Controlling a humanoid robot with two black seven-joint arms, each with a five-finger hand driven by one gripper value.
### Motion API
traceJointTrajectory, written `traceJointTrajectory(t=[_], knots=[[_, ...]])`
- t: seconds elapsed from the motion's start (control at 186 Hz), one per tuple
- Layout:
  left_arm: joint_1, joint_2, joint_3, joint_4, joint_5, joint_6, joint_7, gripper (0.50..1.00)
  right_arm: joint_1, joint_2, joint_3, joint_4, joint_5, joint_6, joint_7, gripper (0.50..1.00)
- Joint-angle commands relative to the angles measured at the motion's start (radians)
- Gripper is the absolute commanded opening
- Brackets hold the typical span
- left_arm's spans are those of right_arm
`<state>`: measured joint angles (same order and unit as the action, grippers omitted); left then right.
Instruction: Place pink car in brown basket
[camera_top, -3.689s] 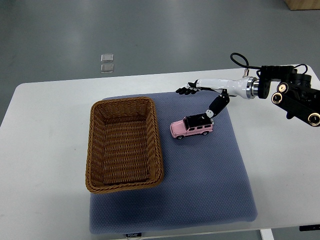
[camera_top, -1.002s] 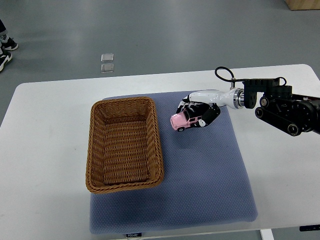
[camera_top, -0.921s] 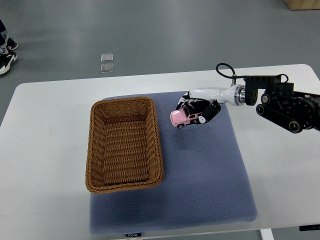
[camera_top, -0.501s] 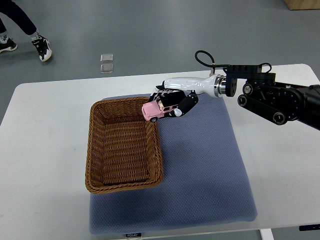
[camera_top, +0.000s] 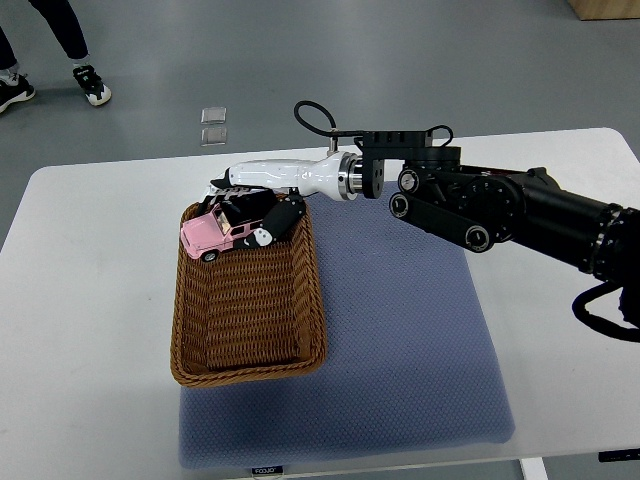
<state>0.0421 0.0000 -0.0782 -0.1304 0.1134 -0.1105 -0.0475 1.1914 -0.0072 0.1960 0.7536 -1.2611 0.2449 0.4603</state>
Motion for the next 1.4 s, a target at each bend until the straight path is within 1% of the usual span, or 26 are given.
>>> traceJointTrajectory(t=[0.0,0.097,0.108,0.118,0.129,0.135,0.14,0.145,0.151,0.156,0.162,0.167,0.172,0.189,0.194,0.226,0.269,0.544,0.716,0.824,0.883,1.029,1.18,1.25,1.33,1.395], knots=[[-0.001,0.000,0.000,0.000,0.000,0.000,0.000,1.000,-0.009,0.007,-0.009,-0.022,0.000,0.004,-0.003,0.547],[-0.001,0.000,0.000,0.000,0.000,0.000,0.000,1.000,-0.016,0.007,-0.012,-0.031,0.000,0.007,-0.003,0.623],[0.001,0.000,0.000,0.000,0.000,0.000,0.000,1.000,-0.018,0.007,-0.012,-0.033,0.000,0.008,-0.003,0.639],[0.001,0.000,0.000,0.000,0.000,0.000,0.000,1.000,-0.018,0.007,-0.013,-0.034,0.000,0.005,-0.003,0.680],[0.001,0.000,0.000,0.000,0.000,0.000,0.000,1.000,-0.019,0.007,-0.013,-0.034,0.000,0.004,-0.003,0.705],[0.001,0.000,0.000,0.000,0.000,0.000,0.000,1.000,-0.019,0.007,-0.013,-0.034,0.000,0.004,-0.003,0.705],[-0.001,0.000,0.000,0.000,0.000,0.000,0.000,1.000,-0.019,0.007,-0.015,-0.036,0.000,0.002,-0.003,0.727],[-0.001,0.000,0.000,0.000,0.000,0.000,0.000,1.000,-0.019,0.007,-0.015,-0.036,0.000,0.002,-0.003,0.727],[-0.001,0.000,0.000,0.000,0.000,0.000,0.000,1.000,-0.019,0.007,-0.015,-0.036,0.000,-0.001,-0.003,0.750],[-0.001,0.000,0.000,0.000,0.000,0.000,0.000,1.000,-0.019,0.007,-0.015,-0.036,0.000,-0.001,-0.003,0.750],[0.001,0.000,0.000,0.000,0.000,0.000,0.000,1.000,-0.019,0.007,-0.015,-0.037,0.000,-0.003,-0.003,0.770],[0.001,0.000,0.000,0.000,0.000,0.000,0.000,1.000,-0.019,0.007,-0.015,-0.037,0.000,-0.003,-0.003,0.770],[0.001,0.000,0.000,0.000,-0.001,0.000,0.000,1.000,-0.019,0.007,-0.015,-0.037,0.000,-0.004,-0.003,0.792],[-0.001,0.000,0.000,0.000,0.000,0.000,0.000,1.000,-0.019,0.007,-0.015,-0.037,0.000,-0.006,-0.003,0.811],[0.001,0.000,0.000,0.000,0.000,0.000,0.000,1.000,-0.021,0.007,-0.015,-0.037,0.000,-0.006,-0.003,0.829],[-0.001,0.000,0.000,0.000,0.000,0.000,0.000,1.000,-0.024,0.007,-0.015,-0.040,0.000,-0.007,-0.003,0.870],[0.001,0.000,0.000,0.000,0.000,0.000,0.000,1.000,-0.030,0.007,-0.015,-0.046,0.000,-0.007,-0.003,0.901],[-0.001,0.000,0.000,0.000,0.000,0.000,0.000,1.000,-0.047,0.007,-0.001,-0.060,0.012,-0.003,-0.003,0.905],[0.001,0.000,0.000,0.000,0.000,0.000,0.000,1.000,-0.047,0.007,0.005,-0.069,0.221,0.011,-0.009,0.905],[0.001,0.000,0.000,0.000,0.000,0.000,0.000,1.000,-0.047,0.007,0.006,-0.094,0.365,0.011,-0.083,0.907],[0.001,0.000,0.000,0.000,0.000,0.000,0.000,1.000,-0.049,-0.020,0.008,-0.106,0.453,0.011,-0.123,0.911],[0.001,0.000,0.000,0.000,0.000,0.000,0.000,1.000,-0.073,-0.079,0.030,-0.106,0.654,0.014,-0.157,0.913],[0.001,0.000,0.000,0.000,0.000,0.000,0.000,1.000,-0.121,-0.145,0.137,-0.106,0.876,0.067,-0.236,0.913],[0.001,0.000,0.000,0.000,-0.001,0.000,0.000,1.000,-0.156,-0.177,0.209,-0.106,0.999,0.097,-0.290,0.913],[-0.001,0.000,0.000,0.000,0.000,0.000,0.000,1.000,-0.191,-0.200,0.253,-0.108,1.105,0.102,-0.337,0.913],[-0.001,0.000,0.000,0.000,0.000,0.000,0.000,1.000,-0.214,-0.206,0.261,-0.118,1.171,0.102,-0.356,0.913]])
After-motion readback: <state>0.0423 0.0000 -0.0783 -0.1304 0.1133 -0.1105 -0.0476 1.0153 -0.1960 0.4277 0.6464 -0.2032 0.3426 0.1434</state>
